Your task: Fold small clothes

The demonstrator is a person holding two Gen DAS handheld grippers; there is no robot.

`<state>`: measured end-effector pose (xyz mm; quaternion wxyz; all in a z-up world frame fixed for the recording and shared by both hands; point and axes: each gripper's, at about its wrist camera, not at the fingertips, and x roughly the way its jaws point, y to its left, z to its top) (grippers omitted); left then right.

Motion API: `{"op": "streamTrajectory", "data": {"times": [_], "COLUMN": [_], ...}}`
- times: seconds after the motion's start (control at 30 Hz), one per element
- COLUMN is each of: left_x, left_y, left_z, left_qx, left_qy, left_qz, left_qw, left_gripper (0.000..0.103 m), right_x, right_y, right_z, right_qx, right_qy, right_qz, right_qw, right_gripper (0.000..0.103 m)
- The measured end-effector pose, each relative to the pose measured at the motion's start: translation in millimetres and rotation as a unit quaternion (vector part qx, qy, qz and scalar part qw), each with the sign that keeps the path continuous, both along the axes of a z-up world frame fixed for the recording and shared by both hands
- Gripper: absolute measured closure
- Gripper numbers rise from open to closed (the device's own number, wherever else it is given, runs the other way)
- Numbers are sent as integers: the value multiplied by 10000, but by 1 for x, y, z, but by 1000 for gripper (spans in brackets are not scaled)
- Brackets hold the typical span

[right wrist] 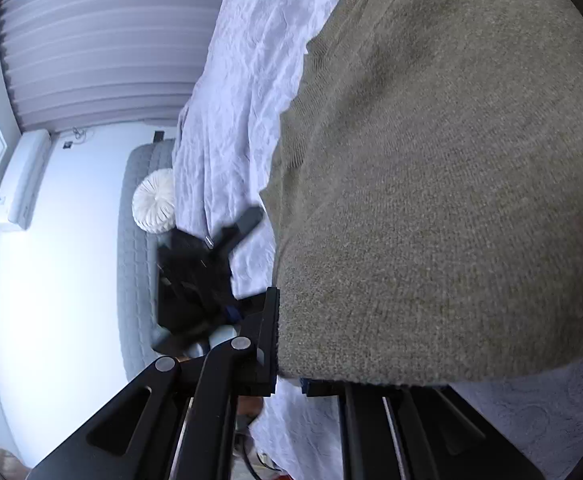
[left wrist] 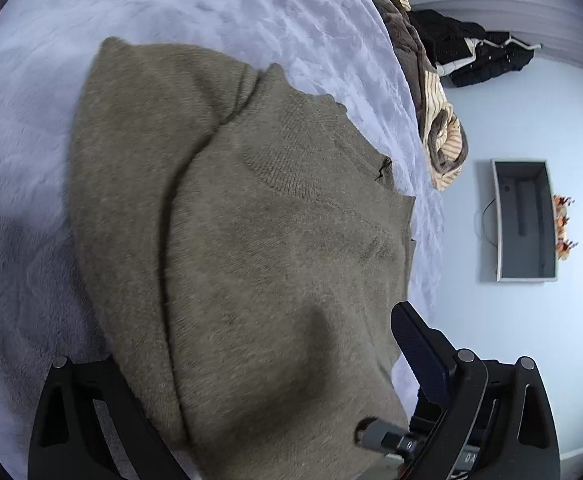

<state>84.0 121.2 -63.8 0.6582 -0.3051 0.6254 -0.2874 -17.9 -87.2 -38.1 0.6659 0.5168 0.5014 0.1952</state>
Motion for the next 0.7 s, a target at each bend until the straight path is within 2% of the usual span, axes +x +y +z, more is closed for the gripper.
{"op": "streamTrajectory", "data": {"times": [0.07, 0.13, 0.2, 0.3, 0.4, 0.5, 0.57, 0.63, 0.7], "left_x": [1, 1, 0, -2, -7, -10, -12, -14, -15], "left_y": [-11, -16, -15, -17, -24, -33, -38, -47, -62], "left_z": [1, -4, -6, -1, 10, 25, 38, 55, 73], "left_qx": [413, 853, 948, 1058, 1360, 1576, 1600, 1559, 1576], "left_qy": [-106, -96, -108, -246, -526, -797, -965, -1122, -1304], "left_qz": [-191, -311, -312, -260, -313, -331, -321, -327, -391], "left_qw": [9989, 9958, 9949, 9937, 9888, 9837, 9819, 9808, 9781], "left_gripper": [48, 67, 67, 70, 79, 81, 84, 85, 85], "right_x": [-4, -10, -19, -26, -16, 8, 24, 36, 34], "right_y": [4, 9, 9, -7, -45, -76, -85, -80, -78], "right_z": [-10, -21, -26, -5, 27, 41, 30, 0, -13], "right_qx": [-219, -469, -676, -1095, -1823, -2710, -2982, -3272, -3279], "right_qy": [259, 644, 918, 635, 117, -137, -133, 153, 51], "right_qz": [216, 607, 1090, 1381, 997, 655, 612, 873, 845], "right_qw": [9992, 9950, 9875, 9823, 9781, 9603, 9524, 9408, 9409], "right_gripper": [95, 93, 91, 91, 91, 94, 95, 99, 101]}}
